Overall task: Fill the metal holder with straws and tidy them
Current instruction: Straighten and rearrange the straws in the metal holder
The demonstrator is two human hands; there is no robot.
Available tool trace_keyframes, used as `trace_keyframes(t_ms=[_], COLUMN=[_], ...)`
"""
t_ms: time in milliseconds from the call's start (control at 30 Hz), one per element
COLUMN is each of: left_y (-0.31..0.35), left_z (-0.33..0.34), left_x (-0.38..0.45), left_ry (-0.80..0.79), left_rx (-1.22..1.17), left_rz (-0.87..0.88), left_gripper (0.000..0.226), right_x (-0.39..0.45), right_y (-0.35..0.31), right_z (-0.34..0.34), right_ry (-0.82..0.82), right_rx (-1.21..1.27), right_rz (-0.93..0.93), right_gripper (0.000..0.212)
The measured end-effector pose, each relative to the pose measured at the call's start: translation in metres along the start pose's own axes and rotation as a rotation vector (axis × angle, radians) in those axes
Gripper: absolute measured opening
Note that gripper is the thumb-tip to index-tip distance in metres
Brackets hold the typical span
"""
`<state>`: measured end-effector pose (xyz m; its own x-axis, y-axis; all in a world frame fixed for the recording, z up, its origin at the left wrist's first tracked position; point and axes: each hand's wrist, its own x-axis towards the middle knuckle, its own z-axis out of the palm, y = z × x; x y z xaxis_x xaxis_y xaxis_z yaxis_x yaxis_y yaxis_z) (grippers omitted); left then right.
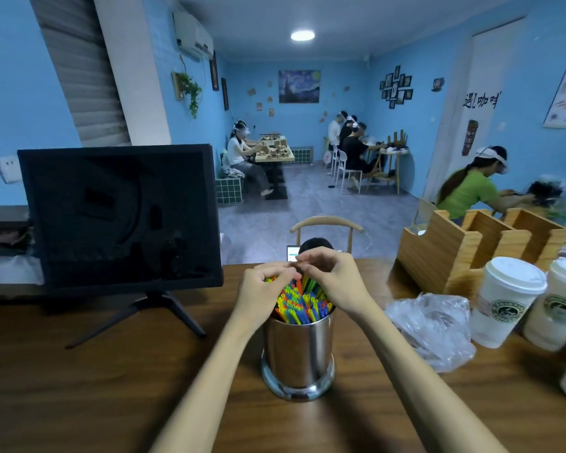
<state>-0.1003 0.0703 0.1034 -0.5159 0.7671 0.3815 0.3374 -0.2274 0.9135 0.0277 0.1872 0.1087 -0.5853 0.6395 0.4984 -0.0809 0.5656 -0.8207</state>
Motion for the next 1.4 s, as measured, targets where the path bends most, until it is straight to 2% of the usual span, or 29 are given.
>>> trace_keyframes(t_ms=[233, 367, 433, 533, 700, 900, 967, 1133, 1267, 1400], left_y=[0.002, 0.01, 0.012, 0.007, 0.005, 0.008, 0.009, 0.006, 0.01, 0.017], left_z=[0.001, -0.005, -0.009, -0.01, -0.012, -0.024, -0.027, -0.034, -0.033, -0.033], left_x=[-0.001, -0.013, -0.027, -0.049, -0.047, -0.048, -0.051, -0.054, -0.057, -0.055], left_ry=[0.068, 0.179, 0.197, 0.098, -0.011, -0.206, -0.217, -0.063, -0.06, -0.028], left_rx=[0.045, 0.296, 0.407, 0.427, 0.494, 0.611, 0.621, 0.632, 0.592, 0.576], left_rz=[0.009, 0.15, 0.254, 0.345, 0.291, 0.285, 0.305, 0.355, 0.336, 0.38], left_gripper=[0.012, 0.013, 0.02, 0.027, 0.034, 0.062, 0.066, 0.05, 0.04, 0.022], right_x=[-0.001, -0.011, -0.022, -0.039, -0.047, -0.049, -0.05, -0.05, -0.053, -0.059], right_y=[-0.006, -0.015, -0.015, -0.006, -0.013, -0.021, -0.021, -0.023, -0.027, -0.029], right_z=[0.002, -0.002, -0.007, -0.012, -0.009, -0.012, -0.015, -0.015, -0.013, -0.012], right_ry=[0.053, 0.165, 0.162, 0.052, -0.05, -0.131, -0.126, -0.119, -0.068, -0.029], right_rx=[0.038, 0.103, 0.057, -0.092, -0.342, -0.363, -0.365, -0.373, -0.356, -0.362], right_rz=[0.065, 0.064, 0.042, -0.027, -0.093, -0.094, -0.059, -0.066, -0.088, -0.195], right_gripper=[0.011, 0.013, 0.014, 0.011, 0.018, 0.032, 0.033, 0.028, 0.025, 0.017])
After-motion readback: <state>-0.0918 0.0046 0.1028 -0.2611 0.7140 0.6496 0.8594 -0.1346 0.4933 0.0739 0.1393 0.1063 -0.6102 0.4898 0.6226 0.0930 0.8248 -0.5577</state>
